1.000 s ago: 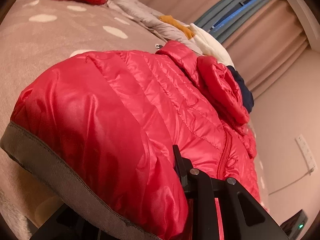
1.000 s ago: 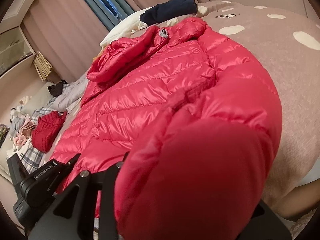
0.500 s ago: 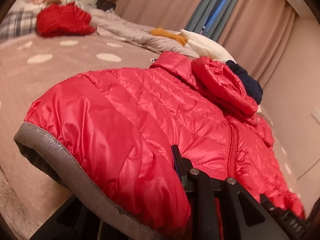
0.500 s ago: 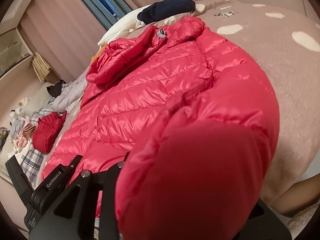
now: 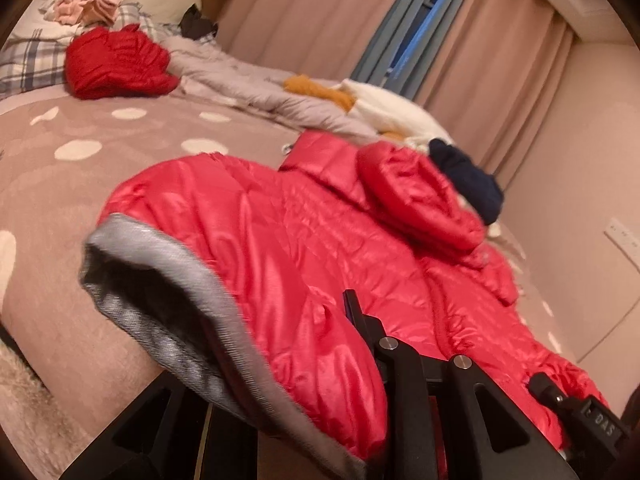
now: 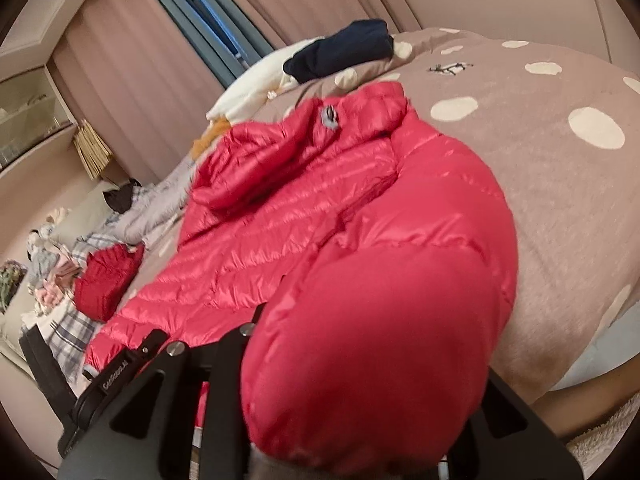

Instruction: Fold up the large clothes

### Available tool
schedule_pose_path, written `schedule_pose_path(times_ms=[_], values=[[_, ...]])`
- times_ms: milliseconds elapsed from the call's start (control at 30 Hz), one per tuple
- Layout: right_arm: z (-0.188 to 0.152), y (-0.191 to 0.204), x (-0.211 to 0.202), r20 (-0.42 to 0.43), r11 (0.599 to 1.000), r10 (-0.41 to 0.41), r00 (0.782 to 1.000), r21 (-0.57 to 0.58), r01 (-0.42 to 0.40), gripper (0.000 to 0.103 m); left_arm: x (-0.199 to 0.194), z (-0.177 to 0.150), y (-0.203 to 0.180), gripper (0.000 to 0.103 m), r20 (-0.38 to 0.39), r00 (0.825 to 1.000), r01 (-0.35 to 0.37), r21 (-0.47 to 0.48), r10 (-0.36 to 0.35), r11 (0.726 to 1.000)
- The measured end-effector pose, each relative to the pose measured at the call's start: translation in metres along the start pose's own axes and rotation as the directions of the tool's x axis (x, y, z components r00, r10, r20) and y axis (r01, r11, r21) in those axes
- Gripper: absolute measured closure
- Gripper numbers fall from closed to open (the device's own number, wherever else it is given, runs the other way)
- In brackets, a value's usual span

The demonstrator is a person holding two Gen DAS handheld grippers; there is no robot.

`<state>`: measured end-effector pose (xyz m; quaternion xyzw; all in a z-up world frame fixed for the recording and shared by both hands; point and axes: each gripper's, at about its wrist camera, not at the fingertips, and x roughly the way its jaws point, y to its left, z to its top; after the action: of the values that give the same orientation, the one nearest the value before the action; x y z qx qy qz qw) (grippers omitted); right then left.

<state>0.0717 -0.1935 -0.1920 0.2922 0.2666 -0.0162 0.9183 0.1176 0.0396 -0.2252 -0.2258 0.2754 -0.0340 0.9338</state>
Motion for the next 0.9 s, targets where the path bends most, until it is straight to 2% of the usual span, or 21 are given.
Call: schedule_pose_path(times_ms=[200, 567, 767, 900], values=[[0.014, 0.0, -0.015, 0.009, 0.996, 0.067, 0.998, 0.058, -0.067, 0.081, -0.018, 0.01, 0.0, 0.079, 0.026, 0.997, 0.071, -0.022, -0.071, 0.997], [0.033, 0.024, -0.058, 0.092, 0.99, 0.143, 0.985, -0.007, -0.143, 0.08, -0.055, 0.03, -0.005, 0.079, 0.087, 0.985, 0.149, 0.006, -0.148, 0.989], [0.041, 0.032, -0.077, 0.126, 0.984, 0.178, 0.976, -0.026, -0.176, 0.079, -0.072, 0.034, -0.01, 0.079, 0.123, 0.979, 0.16, 0.04, -0.163, 0.986], [0.042, 0.04, -0.087, 0.145, 0.984, 0.171, 0.975, -0.077, -0.162, 0.079, -0.08, 0.036, -0.014, 0.079, 0.143, 0.978, 0.148, 0.05, -0.154, 0.988]])
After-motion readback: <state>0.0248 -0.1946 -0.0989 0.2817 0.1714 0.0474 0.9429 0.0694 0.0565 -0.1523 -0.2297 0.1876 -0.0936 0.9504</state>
